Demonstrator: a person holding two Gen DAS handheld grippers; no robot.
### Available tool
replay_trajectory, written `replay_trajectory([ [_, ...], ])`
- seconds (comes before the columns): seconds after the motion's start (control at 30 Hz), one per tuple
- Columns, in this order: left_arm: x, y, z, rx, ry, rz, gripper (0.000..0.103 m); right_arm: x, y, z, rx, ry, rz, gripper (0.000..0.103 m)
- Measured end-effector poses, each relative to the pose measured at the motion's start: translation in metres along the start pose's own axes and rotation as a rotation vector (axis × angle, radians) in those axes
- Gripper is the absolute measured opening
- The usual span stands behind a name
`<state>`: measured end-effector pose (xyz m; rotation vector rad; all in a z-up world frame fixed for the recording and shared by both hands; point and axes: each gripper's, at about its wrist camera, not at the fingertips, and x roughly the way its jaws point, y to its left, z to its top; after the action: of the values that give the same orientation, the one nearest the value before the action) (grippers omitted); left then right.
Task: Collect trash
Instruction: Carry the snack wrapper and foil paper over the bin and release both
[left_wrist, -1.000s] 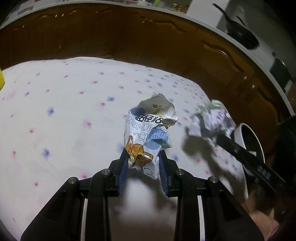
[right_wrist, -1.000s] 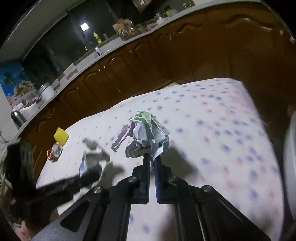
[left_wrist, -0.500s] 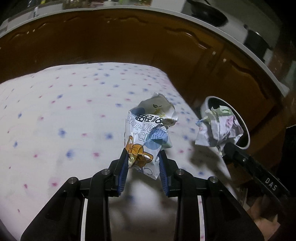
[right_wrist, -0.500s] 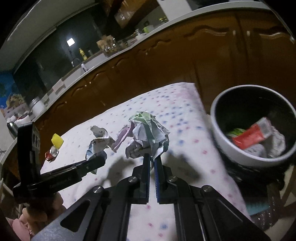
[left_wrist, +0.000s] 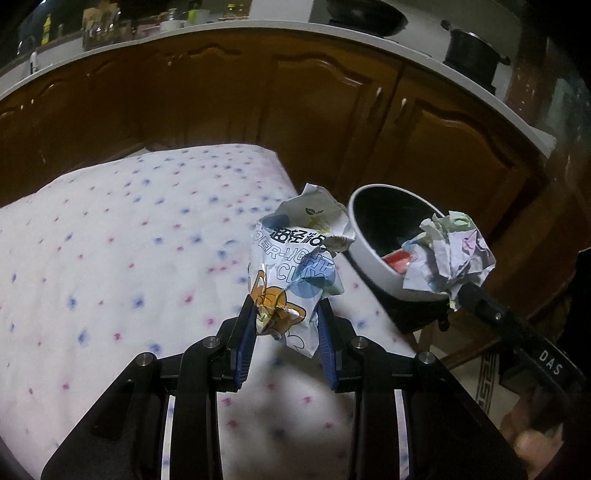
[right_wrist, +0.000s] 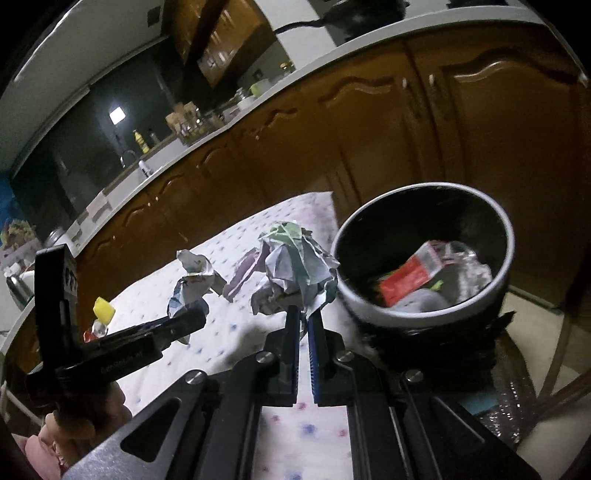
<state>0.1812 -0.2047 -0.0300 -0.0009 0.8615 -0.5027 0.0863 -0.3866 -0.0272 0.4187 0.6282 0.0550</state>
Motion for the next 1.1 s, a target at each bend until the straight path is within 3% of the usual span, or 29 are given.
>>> replay_trajectory([
  [0.63, 0.014, -0.063, 0.028, 0.120, -0.013, -0.042, 0.029, -0.022, -0.054, 0.023, 0.055, -0.054, -0.100, 0.005],
  [1.1, 0.024, -0.082, 0.043, 0.156, -0.009, -0.040, 0.029, -0.019, -0.068, 0.028, 0.065, -0.047, -0.123, 0.005],
])
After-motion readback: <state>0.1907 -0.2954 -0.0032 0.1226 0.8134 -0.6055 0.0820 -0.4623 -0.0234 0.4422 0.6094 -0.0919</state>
